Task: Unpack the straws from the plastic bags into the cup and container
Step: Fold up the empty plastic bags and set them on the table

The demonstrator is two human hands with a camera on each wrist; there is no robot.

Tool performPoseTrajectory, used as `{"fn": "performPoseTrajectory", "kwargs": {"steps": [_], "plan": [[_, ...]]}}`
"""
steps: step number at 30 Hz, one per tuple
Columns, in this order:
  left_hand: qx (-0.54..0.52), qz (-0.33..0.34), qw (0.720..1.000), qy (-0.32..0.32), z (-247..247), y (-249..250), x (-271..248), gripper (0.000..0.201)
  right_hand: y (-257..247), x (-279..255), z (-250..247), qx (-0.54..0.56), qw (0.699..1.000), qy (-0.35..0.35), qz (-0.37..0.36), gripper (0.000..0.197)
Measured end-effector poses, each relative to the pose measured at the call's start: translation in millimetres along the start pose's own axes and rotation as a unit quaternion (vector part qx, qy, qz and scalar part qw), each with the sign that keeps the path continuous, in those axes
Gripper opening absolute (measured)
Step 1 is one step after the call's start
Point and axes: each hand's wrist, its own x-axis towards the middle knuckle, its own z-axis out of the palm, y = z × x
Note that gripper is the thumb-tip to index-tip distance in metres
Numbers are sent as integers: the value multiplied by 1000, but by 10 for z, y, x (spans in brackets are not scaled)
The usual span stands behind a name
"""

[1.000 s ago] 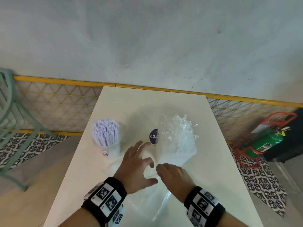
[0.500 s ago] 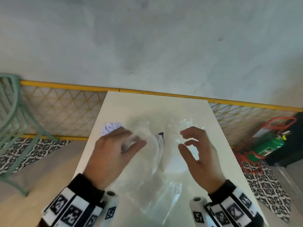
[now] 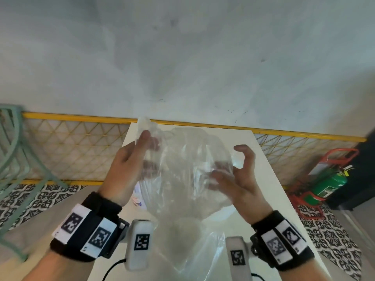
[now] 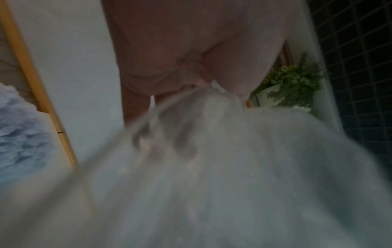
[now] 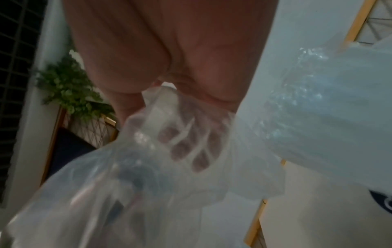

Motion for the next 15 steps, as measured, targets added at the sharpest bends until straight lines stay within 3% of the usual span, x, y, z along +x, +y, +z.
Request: {"fn": "performPoseTrajectory", "kwargs": {"steps": [3,5,8,9,12,15], "plan": [[-20,-24,999,-10,-52,5,76,29,-208,46,-249,-30,999,-37,-5,36],[9,2,1000,20,-75,-8,130,22,-326,79,-427,-93,995,-43,10,43],[47,32,998,16,-62,-23,218,14,-527,154,-704,-151,987,-29,36,59],[37,31,999,21,-78,-25,236,13,-578,179,-761,-122,991,-15,54,57],[-43,62,997,15,-78,3,306,38,-739,200,-1009,18,995,22,97,44],[-65,89,992,-54,-14,102,288,28,-801,171,-1170,19,992,16,123,51]]}}
